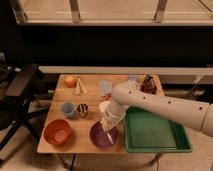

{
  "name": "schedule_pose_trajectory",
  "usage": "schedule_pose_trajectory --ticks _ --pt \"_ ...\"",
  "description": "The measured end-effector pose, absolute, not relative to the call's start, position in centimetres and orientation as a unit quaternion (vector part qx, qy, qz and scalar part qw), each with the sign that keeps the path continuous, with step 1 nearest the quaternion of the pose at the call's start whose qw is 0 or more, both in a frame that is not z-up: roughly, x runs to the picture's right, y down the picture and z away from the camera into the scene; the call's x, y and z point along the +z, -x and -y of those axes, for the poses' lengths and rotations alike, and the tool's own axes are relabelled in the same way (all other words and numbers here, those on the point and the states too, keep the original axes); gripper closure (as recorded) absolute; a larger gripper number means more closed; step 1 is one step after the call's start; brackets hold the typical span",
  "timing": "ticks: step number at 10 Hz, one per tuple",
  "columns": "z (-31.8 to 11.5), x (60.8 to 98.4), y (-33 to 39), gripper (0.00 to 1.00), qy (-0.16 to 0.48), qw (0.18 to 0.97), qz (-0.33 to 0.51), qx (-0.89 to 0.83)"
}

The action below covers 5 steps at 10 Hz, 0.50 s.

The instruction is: Place fork in purple bowl

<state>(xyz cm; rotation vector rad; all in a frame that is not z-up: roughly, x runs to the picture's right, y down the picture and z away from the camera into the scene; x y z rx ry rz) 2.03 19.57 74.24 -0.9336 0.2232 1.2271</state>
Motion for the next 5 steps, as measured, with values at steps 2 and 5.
schedule_pose_trajectory --ticks 2,5 --pt "-18.9 74.4 -2.8 0.34 0.409 0.703 -0.105 0.573" --pt "-16.9 73.7 -4.3 0.34 0.366 0.702 -0.107 0.601"
